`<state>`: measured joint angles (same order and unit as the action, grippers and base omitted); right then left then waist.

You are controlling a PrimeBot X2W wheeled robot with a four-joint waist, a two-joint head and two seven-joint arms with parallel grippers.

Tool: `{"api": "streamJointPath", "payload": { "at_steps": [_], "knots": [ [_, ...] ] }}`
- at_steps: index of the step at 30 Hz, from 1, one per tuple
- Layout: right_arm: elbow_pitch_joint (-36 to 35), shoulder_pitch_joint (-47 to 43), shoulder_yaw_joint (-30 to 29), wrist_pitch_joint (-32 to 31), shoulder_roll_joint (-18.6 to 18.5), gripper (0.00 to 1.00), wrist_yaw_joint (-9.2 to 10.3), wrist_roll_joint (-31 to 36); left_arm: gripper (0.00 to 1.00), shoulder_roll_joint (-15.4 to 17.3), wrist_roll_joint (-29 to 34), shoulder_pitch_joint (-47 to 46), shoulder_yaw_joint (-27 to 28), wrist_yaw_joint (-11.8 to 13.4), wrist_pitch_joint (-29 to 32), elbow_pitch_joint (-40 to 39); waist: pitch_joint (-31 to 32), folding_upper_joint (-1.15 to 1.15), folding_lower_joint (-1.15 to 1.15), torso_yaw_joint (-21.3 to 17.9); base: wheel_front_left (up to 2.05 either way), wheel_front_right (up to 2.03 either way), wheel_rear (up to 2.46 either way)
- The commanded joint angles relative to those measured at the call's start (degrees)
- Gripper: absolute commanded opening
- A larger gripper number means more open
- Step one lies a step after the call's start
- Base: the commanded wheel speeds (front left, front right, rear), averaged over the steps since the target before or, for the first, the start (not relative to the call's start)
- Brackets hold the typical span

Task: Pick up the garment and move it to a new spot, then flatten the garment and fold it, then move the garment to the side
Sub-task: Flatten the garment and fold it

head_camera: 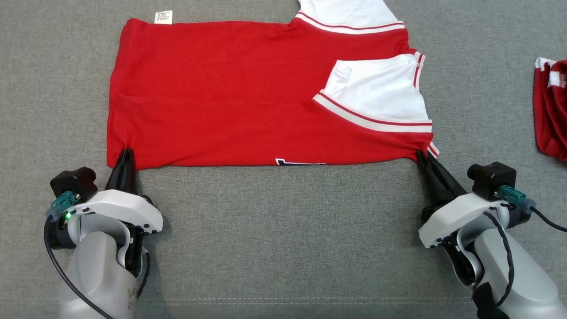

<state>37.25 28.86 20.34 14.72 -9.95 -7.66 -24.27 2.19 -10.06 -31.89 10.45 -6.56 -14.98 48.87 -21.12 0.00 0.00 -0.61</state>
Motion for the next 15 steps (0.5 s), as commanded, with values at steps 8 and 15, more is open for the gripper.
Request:
{"api": "streamJointPath", "payload": {
  "at_steps": [8, 15],
  "knots": [
    [-1.1, -0.8, 0.8, 0.3, -0.7, 0.0, 0.17, -0.4, 0.0, 2.1, 1.7, 1.4, 3.5, 0.7, 0.0, -2.1, 2.1, 0.0, 0.0, -0.3, 0.0, 0.0, 0.0],
    [-0.3, -2.8, 2.6, 0.3, -0.6, 0.0, 0.17, -1.2, 0.0, 2.1, 3.0, 4.1, 4.3, 1.1, 0.0, -0.8, 5.5, 0.0, 0.0, -0.7, 0.0, 0.0, 0.0]
  ]
}}
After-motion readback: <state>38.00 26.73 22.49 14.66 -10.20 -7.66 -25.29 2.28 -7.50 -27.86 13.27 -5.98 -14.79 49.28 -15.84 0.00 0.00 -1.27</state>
